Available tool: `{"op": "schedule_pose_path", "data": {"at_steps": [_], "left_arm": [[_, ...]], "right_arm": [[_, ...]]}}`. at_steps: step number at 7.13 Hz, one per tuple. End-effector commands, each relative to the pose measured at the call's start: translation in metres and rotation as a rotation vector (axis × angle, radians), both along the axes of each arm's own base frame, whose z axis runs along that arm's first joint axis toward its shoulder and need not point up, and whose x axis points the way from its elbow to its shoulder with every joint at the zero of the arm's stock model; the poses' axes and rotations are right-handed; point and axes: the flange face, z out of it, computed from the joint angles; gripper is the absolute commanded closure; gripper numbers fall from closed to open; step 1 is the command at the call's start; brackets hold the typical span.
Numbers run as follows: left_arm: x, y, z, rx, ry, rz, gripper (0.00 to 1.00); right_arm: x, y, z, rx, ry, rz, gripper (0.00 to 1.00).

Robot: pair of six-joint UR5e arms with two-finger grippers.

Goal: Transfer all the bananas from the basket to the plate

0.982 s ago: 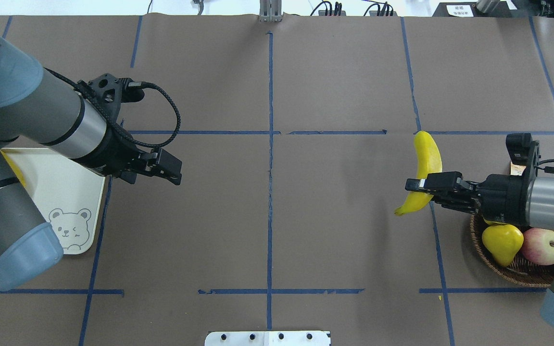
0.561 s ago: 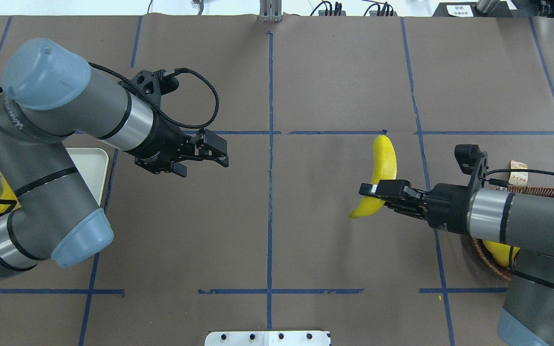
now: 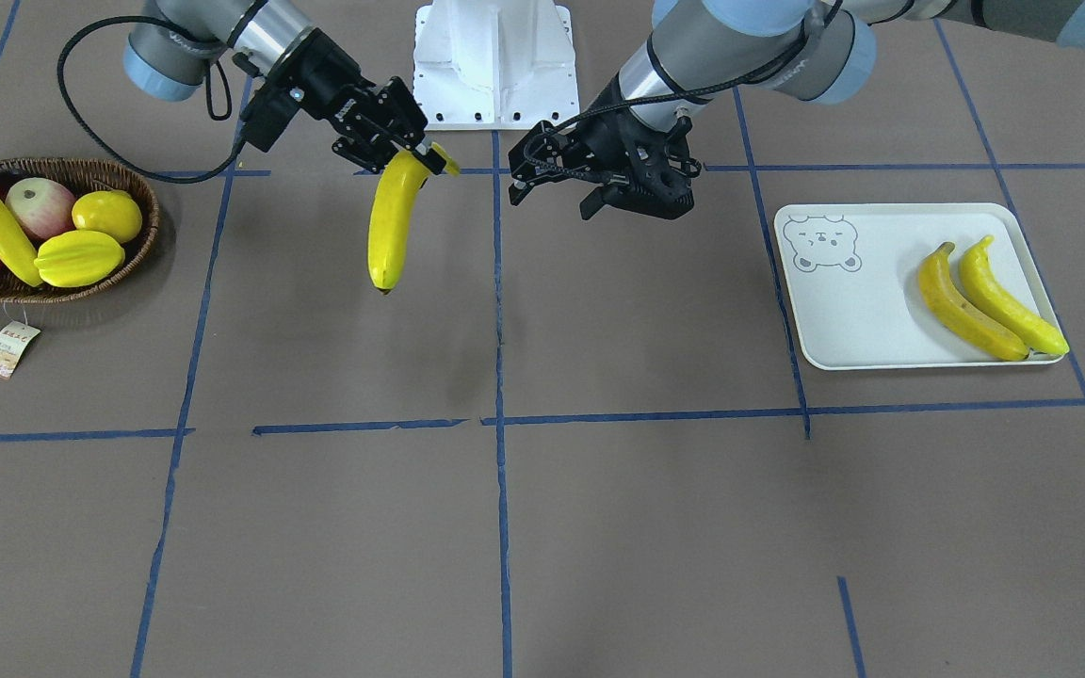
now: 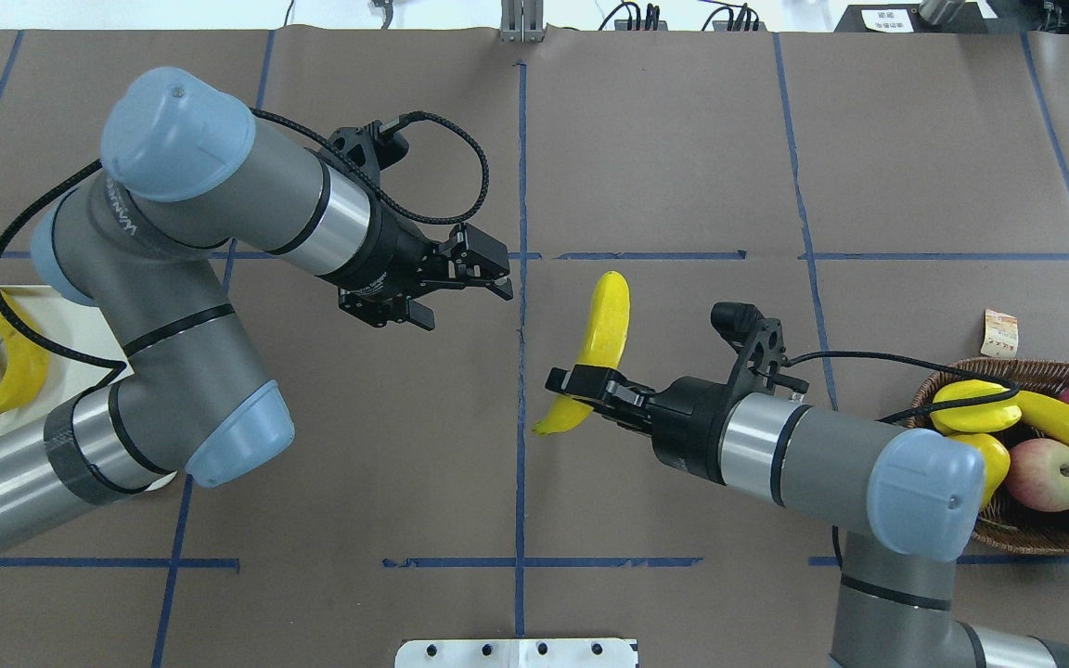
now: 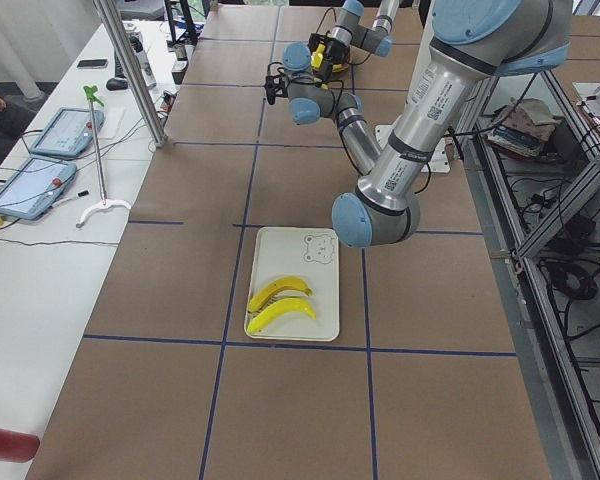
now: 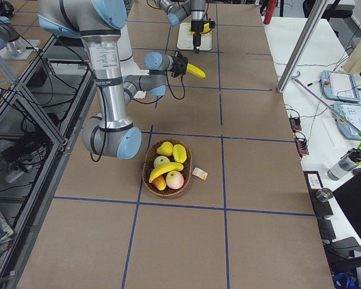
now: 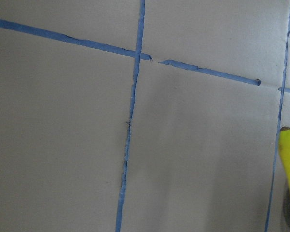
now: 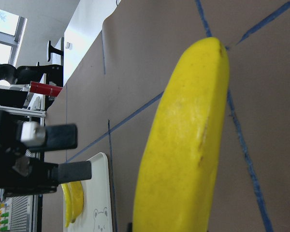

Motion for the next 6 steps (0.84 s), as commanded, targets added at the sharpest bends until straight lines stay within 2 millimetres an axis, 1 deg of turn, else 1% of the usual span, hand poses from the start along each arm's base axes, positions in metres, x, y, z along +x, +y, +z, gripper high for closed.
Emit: {"op": "schedule_pose_path", "data": {"at_steps": [1,3,4,5,6], "left_arm": [[0.013,-0.01,-0.005,-0.013,0.031,-0.008,0.0],[0.018,-0.013,-0.01,-0.013,0.034,-0.006,0.0],[0.026,-0.005,-0.016,-0.015,0.041,0.009,0.0],[0.029,-0.002,-0.017,-0.022,0.049,0.013,0.01],[0.036,0.006,-0.018,-0.024,0.05,0.027,0.07]], "right_arm": [[-0.024,0.011,-0.033,-0.006,0.012,-0.01,0.83],[-0.029,0.019,-0.039,-0.005,0.003,-0.015,0.83],[-0.032,0.022,-0.042,-0.006,-0.002,0.001,0.82],[-0.032,0.022,-0.042,-0.006,-0.002,0.002,0.82],[-0.032,0.022,-0.045,-0.005,-0.007,0.003,0.82]]}}
